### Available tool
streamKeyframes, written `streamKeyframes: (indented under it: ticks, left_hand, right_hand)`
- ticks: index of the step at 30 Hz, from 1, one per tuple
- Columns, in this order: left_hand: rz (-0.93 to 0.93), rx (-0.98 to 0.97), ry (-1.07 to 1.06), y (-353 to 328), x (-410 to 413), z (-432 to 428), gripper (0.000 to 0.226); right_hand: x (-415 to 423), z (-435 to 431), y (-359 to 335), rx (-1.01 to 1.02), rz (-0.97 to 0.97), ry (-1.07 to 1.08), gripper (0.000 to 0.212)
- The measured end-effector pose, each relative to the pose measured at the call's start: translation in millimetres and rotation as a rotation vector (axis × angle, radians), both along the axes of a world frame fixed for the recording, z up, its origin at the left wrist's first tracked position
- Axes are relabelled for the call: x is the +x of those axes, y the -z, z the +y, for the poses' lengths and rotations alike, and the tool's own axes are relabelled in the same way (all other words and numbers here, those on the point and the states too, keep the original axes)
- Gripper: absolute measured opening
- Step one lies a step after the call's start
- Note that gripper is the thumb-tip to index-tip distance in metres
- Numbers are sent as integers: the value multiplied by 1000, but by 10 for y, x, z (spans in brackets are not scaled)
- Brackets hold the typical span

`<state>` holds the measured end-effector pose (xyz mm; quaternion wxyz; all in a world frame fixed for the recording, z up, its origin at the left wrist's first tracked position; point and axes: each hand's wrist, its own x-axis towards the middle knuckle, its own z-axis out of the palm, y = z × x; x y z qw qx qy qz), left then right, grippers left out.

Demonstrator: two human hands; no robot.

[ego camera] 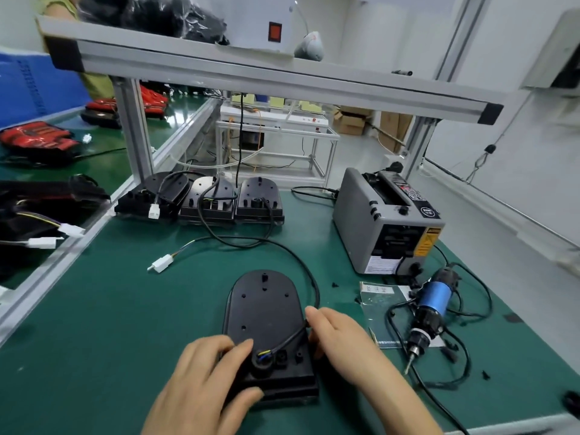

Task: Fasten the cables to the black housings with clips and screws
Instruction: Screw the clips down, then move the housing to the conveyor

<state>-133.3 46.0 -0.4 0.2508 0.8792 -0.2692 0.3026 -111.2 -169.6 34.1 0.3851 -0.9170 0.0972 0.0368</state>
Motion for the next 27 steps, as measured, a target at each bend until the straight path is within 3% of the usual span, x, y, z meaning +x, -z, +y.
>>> streamKeyframes:
  ticks: [4, 8, 11, 13, 16, 20, 24, 27]
  left_hand:
    - [47, -18, 10, -21, 43, -22, 53]
    - [55, -82, -18, 13, 57, -12, 38]
    - [33, -89, 11, 55, 98, -2, 41]
    - [31, -97, 19, 68, 107, -13, 40]
    - [32, -115, 14, 77, 104, -26, 38]
    - [37, -126, 10, 70, 99, -27, 30]
    - [33, -126, 12, 68, 93, -30, 28]
    - [49, -124, 10, 77, 94, -17, 28]
  right_hand:
    - [43, 24, -10, -20, -4, -53, 41]
    - [93, 58, 2, -20, 3, -83, 40]
    - [102, 2, -42, -60, 57, -106, 46]
    - [132, -142, -102, -143, 38, -72, 46]
    - [255, -547, -248, -380, -41, 100, 22]
    - [448, -1155, -356, -673, 57, 256, 19]
    - [617, -1384, -227, -713, 48, 317, 13]
    - [710, -1382, -135, -778, 14, 351, 23]
